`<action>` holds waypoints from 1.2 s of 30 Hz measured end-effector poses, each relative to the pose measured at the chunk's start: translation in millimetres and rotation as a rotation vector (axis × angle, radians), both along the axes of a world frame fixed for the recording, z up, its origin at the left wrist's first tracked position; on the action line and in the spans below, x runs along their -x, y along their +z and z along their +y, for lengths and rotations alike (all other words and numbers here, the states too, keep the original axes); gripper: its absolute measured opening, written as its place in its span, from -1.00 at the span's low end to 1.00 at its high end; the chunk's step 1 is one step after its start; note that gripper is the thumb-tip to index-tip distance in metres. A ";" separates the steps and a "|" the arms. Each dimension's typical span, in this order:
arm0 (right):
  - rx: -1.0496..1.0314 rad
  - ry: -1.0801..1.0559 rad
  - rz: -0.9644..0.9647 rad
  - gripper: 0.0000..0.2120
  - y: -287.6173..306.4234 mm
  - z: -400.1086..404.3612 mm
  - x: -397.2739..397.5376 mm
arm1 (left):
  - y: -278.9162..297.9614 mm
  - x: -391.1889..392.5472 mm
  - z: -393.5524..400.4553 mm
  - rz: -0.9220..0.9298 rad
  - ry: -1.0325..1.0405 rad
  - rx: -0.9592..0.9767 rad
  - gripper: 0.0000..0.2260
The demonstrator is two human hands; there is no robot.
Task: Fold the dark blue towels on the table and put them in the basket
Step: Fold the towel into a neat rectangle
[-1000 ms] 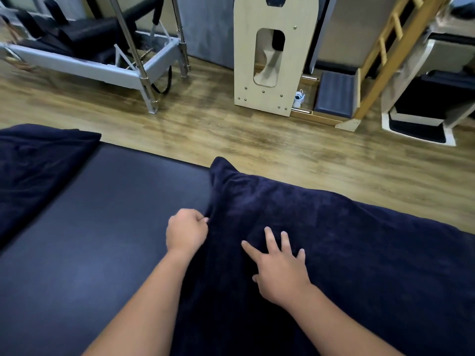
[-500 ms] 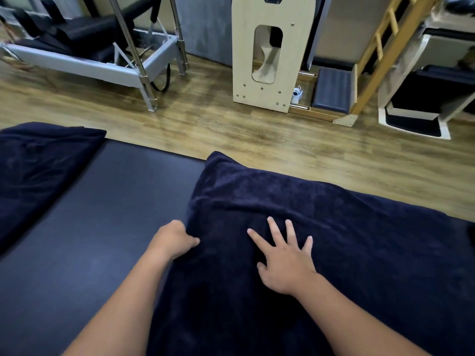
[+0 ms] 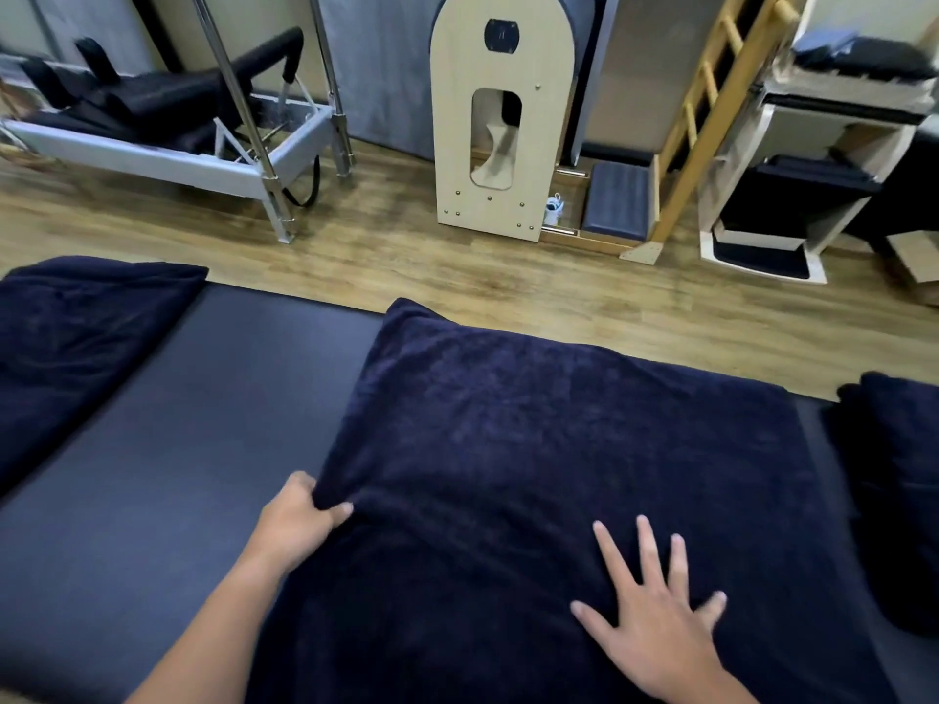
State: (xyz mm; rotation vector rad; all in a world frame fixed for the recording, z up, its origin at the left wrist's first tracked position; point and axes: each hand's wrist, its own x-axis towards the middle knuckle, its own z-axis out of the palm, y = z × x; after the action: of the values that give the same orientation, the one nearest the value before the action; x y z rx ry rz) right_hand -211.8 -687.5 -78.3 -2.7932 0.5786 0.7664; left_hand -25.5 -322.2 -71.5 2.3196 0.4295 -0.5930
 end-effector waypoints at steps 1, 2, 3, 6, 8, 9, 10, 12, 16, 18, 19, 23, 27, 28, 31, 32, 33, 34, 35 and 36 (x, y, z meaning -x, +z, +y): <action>0.012 -0.013 0.001 -0.12 0.1 -2.7 15.2 | -1.7 12.5 3.5 0.022 -0.002 -0.027 -0.76; 0.018 -0.034 0.007 -0.11 -0.4 -4.7 29.4 | -5.1 24.3 8.4 0.035 -0.030 -0.086 -0.79; 0.021 -0.062 0.004 -0.09 -0.1 -6.2 45.6 | -5.0 37.8 11.5 0.024 -0.042 -0.144 -0.81; 0.012 -0.160 -0.005 -0.06 1.9 -10.3 82.5 | -1.1 66.4 20.5 -0.084 0.061 -0.108 -0.75; 0.008 -0.187 -0.002 -0.03 3.3 -10.0 102.0 | 4.9 82.2 21.4 -0.060 0.082 -0.028 -0.75; 0.008 -0.181 -0.003 -0.04 4.0 -8.9 111.2 | 7.6 92.1 21.6 -0.028 0.043 -0.022 -0.77; 0.011 -0.166 -0.016 -0.05 4.5 -7.7 119.9 | 9.2 102.6 22.0 -0.004 0.006 -0.053 -0.80; 0.029 -0.106 -0.050 -0.13 3.0 -4.2 136.9 | 7.4 117.9 26.4 -0.030 0.012 -0.111 -0.87; 0.067 -0.018 -0.080 -0.24 -7.0 1.6 175.3 | 9.8 137.8 42.2 -0.049 0.133 -0.011 -0.86; 0.099 0.043 -0.088 -0.28 -10.9 2.6 188.5 | 14.5 148.6 45.4 0.010 0.133 0.067 -0.85; 0.124 0.049 -0.110 -0.30 -15.5 -0.6 193.7 | 17.5 153.7 47.2 0.046 0.111 0.089 -0.87; 0.140 0.116 -0.327 -0.51 -38.7 -9.5 212.7 | 17.7 168.8 60.3 0.023 0.057 0.110 -0.89; 0.070 0.035 -0.363 -0.72 -28.9 -5.8 206.2 | 14.0 182.7 78.7 0.004 0.061 0.099 -0.88; 0.089 0.002 -0.358 -0.78 -24.0 -2.9 204.4 | 14.2 188.1 82.2 0.031 0.072 0.123 -0.88; 0.077 0.051 -0.367 -0.87 -16.5 2.0 202.7 | 13.2 200.0 92.0 0.069 0.114 0.211 -0.78; 0.042 0.074 -0.362 -0.85 -14.1 0.9 206.9 | 12.1 203.2 95.4 0.041 0.128 0.191 -0.73; 0.019 0.088 -0.349 -0.83 -11.5 0.1 213.2 | 10.2 205.8 99.0 -0.003 0.123 0.125 -0.66; 0.012 0.098 -0.322 -0.81 -7.7 0.0 220.0 | 9.9 208.7 100.9 -0.049 0.074 0.024 -0.58; 0.020 0.105 -0.298 -0.82 -4.2 -0.2 227.2 | 9.0 212.2 100.9 -0.092 -0.012 -0.087 -0.48; 0.047 0.099 -0.279 -0.85 -2.2 -0.2 234.0 | 7.8 215.9 98.7 -0.140 -0.108 -0.203 -0.41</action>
State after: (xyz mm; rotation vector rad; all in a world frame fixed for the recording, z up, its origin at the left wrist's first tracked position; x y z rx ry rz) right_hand -445.8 -687.7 -80.4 -2.9189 0.4158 0.3723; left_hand -241.4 -223.5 -63.7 2.5724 0.3127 -0.4519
